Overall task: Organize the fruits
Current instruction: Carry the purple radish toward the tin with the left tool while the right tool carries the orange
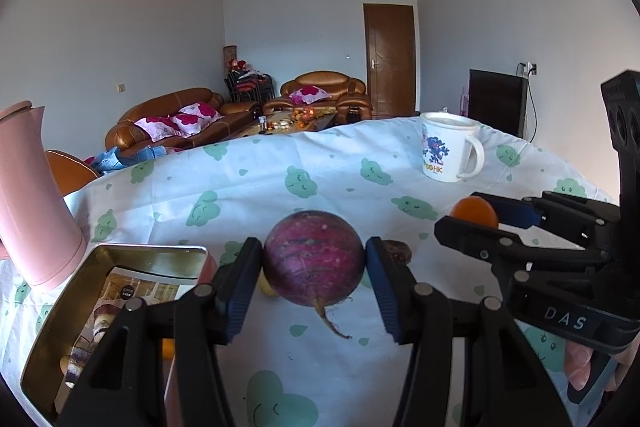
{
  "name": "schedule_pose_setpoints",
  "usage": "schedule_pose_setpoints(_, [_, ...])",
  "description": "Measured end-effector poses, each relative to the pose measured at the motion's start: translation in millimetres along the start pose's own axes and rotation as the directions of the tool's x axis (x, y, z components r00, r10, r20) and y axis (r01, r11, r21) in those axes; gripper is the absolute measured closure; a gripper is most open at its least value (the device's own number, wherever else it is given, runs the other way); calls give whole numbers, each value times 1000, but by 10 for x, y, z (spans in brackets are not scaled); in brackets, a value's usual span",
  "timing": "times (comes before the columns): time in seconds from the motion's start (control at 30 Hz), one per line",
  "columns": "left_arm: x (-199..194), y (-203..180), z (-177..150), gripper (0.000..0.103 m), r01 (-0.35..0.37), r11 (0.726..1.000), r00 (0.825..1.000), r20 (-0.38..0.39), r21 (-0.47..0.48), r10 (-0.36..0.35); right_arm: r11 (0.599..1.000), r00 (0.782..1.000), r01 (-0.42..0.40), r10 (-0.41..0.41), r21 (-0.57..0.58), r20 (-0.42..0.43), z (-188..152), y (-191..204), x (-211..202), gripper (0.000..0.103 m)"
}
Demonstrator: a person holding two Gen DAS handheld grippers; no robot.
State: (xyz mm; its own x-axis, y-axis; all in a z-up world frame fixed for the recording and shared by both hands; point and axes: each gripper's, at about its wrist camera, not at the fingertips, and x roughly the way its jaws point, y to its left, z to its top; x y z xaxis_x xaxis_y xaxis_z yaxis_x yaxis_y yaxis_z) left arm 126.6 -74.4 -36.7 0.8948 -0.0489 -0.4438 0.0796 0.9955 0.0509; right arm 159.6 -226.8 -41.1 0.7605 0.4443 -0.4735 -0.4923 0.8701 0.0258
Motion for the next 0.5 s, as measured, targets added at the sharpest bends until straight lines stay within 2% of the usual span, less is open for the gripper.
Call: schedule_pose_setpoints(0.5, [-107,59,-23,48,-15,999,999,43,-40,17,1000,999,5,-4,-14,41,-2,23,-81,60])
